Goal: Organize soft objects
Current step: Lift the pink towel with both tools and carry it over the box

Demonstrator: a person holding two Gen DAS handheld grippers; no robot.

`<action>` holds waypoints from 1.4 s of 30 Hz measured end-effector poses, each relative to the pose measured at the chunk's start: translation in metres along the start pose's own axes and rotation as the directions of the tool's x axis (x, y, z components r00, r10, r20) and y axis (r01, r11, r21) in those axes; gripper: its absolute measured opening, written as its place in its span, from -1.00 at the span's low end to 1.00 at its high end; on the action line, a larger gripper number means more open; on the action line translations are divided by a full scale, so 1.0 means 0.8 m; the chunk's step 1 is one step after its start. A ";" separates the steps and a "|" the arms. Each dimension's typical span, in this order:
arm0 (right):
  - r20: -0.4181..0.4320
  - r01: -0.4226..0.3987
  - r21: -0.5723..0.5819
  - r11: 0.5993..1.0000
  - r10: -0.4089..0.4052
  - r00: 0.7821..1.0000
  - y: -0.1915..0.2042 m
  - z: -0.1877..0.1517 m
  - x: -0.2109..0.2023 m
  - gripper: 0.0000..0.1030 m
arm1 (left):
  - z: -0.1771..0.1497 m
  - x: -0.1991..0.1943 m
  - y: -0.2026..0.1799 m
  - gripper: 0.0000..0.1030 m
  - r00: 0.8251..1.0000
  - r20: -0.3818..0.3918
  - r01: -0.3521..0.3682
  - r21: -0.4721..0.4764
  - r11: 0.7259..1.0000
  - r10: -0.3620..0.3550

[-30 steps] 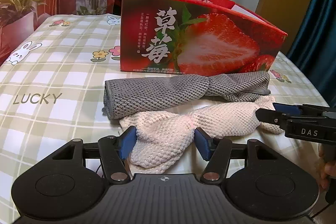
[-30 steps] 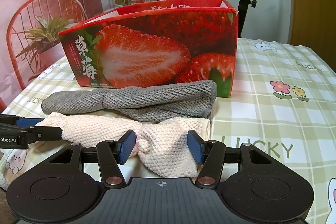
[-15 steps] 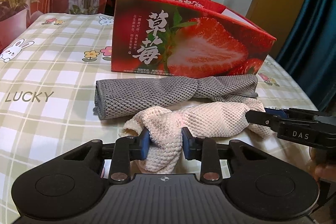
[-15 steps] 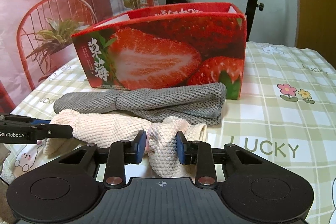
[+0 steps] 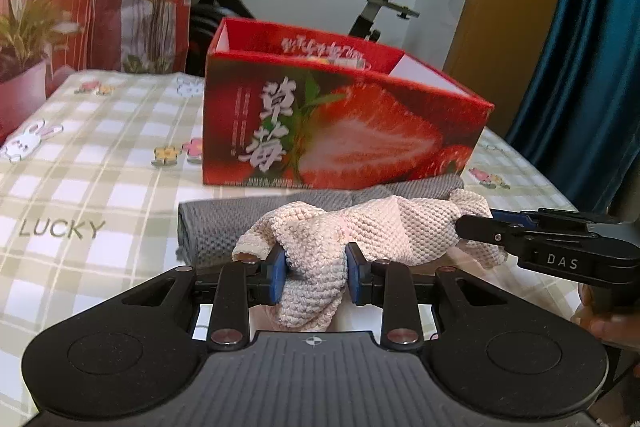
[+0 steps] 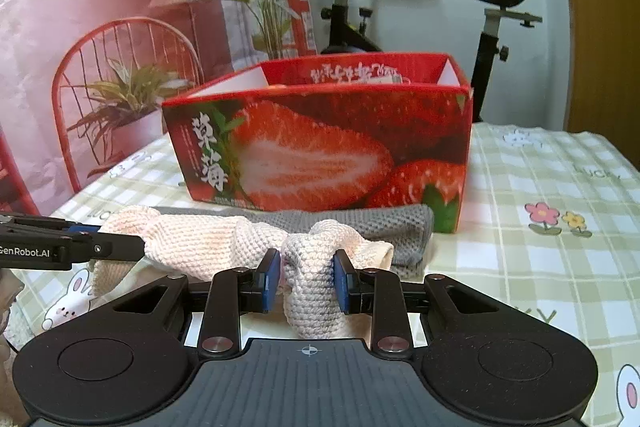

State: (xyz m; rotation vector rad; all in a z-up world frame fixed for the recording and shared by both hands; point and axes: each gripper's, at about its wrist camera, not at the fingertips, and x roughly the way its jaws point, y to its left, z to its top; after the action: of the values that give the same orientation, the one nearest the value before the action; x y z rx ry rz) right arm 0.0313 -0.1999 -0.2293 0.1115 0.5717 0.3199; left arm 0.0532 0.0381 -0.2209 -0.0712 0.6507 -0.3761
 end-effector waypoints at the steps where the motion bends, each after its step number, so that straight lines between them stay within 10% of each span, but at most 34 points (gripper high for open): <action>1: 0.006 0.001 -0.001 1.000 -0.001 1.000 0.000 0.001 -0.001 -0.50 | 0.001 -0.002 0.000 -0.38 1.000 0.008 0.001 0.006 1.000 -0.001; 42: 0.163 0.002 -0.041 0.999 0.005 0.987 -0.008 0.102 -0.024 -0.49 | 0.092 -0.021 -0.007 -0.38 0.982 0.178 0.041 0.090 0.995 -0.057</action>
State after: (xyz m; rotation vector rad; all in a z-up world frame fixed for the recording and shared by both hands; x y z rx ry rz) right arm 0.0628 -0.2131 -0.1523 0.0977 0.4023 0.3208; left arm 0.0835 0.0350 -0.1518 -0.0387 0.4538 -0.4393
